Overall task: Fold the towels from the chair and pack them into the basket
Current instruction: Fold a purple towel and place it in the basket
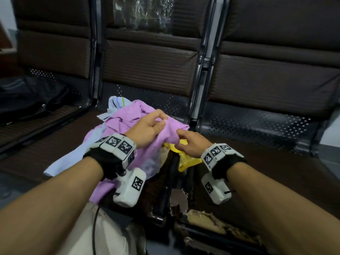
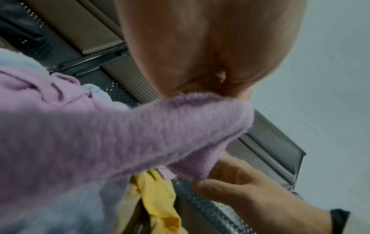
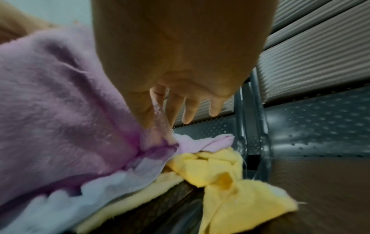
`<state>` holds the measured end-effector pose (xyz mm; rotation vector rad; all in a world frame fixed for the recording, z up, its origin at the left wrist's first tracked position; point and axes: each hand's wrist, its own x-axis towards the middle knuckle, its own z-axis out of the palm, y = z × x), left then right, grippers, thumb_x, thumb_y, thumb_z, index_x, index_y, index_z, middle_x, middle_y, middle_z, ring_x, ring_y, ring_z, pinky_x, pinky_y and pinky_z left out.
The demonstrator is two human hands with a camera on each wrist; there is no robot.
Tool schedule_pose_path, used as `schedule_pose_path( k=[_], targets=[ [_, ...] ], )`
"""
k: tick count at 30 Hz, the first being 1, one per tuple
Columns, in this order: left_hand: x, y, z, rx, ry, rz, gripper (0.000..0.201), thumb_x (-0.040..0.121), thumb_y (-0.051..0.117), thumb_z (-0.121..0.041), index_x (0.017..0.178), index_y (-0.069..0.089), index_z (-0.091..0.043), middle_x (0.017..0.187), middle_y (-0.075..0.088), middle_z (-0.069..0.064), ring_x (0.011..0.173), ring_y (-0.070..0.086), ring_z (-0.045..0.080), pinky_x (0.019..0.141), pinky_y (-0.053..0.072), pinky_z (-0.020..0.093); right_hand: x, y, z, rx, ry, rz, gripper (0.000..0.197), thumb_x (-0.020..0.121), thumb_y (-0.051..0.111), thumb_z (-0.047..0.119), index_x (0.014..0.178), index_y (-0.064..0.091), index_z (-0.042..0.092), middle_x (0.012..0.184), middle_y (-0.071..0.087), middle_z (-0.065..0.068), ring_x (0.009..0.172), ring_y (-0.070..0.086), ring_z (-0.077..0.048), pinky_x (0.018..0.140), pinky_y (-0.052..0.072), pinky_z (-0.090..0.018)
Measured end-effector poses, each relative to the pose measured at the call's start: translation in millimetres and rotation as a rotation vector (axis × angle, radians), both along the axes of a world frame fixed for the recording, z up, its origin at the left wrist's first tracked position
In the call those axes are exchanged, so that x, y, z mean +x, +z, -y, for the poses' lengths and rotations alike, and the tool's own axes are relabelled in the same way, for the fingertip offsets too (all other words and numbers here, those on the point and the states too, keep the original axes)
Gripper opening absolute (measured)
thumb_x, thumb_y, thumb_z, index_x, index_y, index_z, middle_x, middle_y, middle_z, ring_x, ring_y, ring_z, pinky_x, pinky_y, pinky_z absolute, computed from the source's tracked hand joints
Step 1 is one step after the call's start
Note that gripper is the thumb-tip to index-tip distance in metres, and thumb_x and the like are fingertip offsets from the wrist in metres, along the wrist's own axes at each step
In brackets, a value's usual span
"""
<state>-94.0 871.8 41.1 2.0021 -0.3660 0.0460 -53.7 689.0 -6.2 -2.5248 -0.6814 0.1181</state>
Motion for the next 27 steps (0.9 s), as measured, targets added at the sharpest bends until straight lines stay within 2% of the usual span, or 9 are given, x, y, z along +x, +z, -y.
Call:
schedule_pose_path(
  k=[2, 4, 8, 10, 14, 19, 24, 26, 27],
  targets=[
    [3, 2, 5, -0.035, 0.058, 0.024, 0.01, 0.097, 0.045, -0.013, 0.09, 0.05, -0.018, 0.076, 0.057, 0.012, 0.069, 0.047, 0.015, 0.068, 0.04, 0.028, -1, 8, 12, 0.13, -0.068, -0.018, 0.011, 0.087, 0.059, 0.009, 0.095, 0.051, 0.012, 0.095, 0.066, -0.013, 0.091, 0.061, -0.031, 0.084, 0.046, -0.039],
    [-1, 7, 18, -0.017, 0.065, 0.093, 0.007, 0.096, 0.048, -0.014, 0.089, 0.049, -0.017, 0.079, 0.057, 0.008, 0.066, 0.047, 0.008, 0.067, 0.039, 0.022, -11, 24, 32, 0.285, -0.153, 0.023, 0.013, 0.088, 0.054, 0.001, 0.091, 0.049, 0.013, 0.086, 0.066, -0.015, 0.081, 0.061, -0.03, 0.079, 0.047, -0.042],
    [-12, 20, 39, 0.066, 0.072, 0.231, 0.011, 0.092, 0.056, -0.014, 0.102, 0.053, -0.012, 0.084, 0.054, 0.003, 0.072, 0.046, 0.009, 0.074, 0.037, 0.02, -30, 61, 74, 0.614, -0.267, 0.152, 0.031, 0.09, 0.047, -0.005, 0.079, 0.043, 0.023, 0.061, 0.052, 0.007, 0.056, 0.051, -0.004, 0.056, 0.043, -0.024],
    [-18, 26, 47, 0.146, 0.063, 0.285, 0.018, 0.09, 0.06, -0.016, 0.107, 0.056, -0.011, 0.083, 0.053, -0.002, 0.074, 0.047, 0.008, 0.071, 0.036, 0.014, -40, 82, 91, 0.69, -0.295, 0.236, 0.03, 0.091, 0.046, -0.003, 0.081, 0.045, 0.025, 0.065, 0.052, 0.009, 0.057, 0.051, -0.001, 0.057, 0.045, -0.024],
    [-30, 35, 68, 0.249, -0.019, 0.387, 0.014, 0.093, 0.056, -0.018, 0.081, 0.057, -0.011, 0.071, 0.051, -0.005, 0.069, 0.044, 0.01, 0.062, 0.033, 0.015, -59, 121, 111, 0.869, -0.3, 0.479, 0.025, 0.092, 0.045, -0.003, 0.088, 0.048, 0.022, 0.081, 0.054, 0.008, 0.066, 0.052, 0.011, 0.065, 0.042, -0.008],
    [-28, 38, 98, 0.154, 0.003, 0.366, 0.041, 0.095, 0.052, -0.023, 0.058, 0.034, -0.018, 0.058, 0.032, -0.005, 0.055, 0.031, 0.007, 0.052, 0.026, 0.021, -71, 143, 129, 0.996, -0.367, 0.682, 0.029, 0.088, 0.049, -0.001, 0.086, 0.051, 0.028, 0.084, 0.058, 0.01, 0.074, 0.056, 0.009, 0.072, 0.044, -0.01],
    [-11, 22, 114, 0.158, 0.038, 0.222, 0.03, 0.092, 0.055, -0.017, 0.064, 0.047, -0.011, 0.066, 0.047, 0.0, 0.07, 0.044, 0.016, 0.064, 0.032, 0.03, -69, 98, 137, 0.79, -0.366, 0.361, 0.02, 0.09, 0.053, -0.001, 0.089, 0.06, 0.018, 0.084, 0.065, 0.006, 0.076, 0.06, -0.002, 0.068, 0.046, -0.013],
    [-7, 12, 120, 0.156, -0.081, 0.124, 0.012, 0.085, 0.066, -0.014, 0.092, 0.06, -0.006, 0.09, 0.061, 0.003, 0.088, 0.055, 0.015, 0.081, 0.043, 0.029, -70, 75, 140, 0.725, -0.33, 0.247, 0.021, 0.091, 0.055, 0.001, 0.085, 0.061, 0.021, 0.081, 0.066, 0.004, 0.07, 0.06, -0.001, 0.062, 0.047, -0.017],
    [-7, 7, 124, 0.152, -0.155, 0.074, 0.032, 0.08, 0.072, -0.016, 0.108, 0.059, -0.008, 0.105, 0.062, 0.002, 0.1, 0.056, 0.013, 0.091, 0.044, 0.027, -70, 67, 140, 0.704, -0.308, 0.21, 0.023, 0.09, 0.056, 0.002, 0.084, 0.062, 0.023, 0.079, 0.066, 0.003, 0.068, 0.06, -0.001, 0.06, 0.047, -0.018]
  ],
)
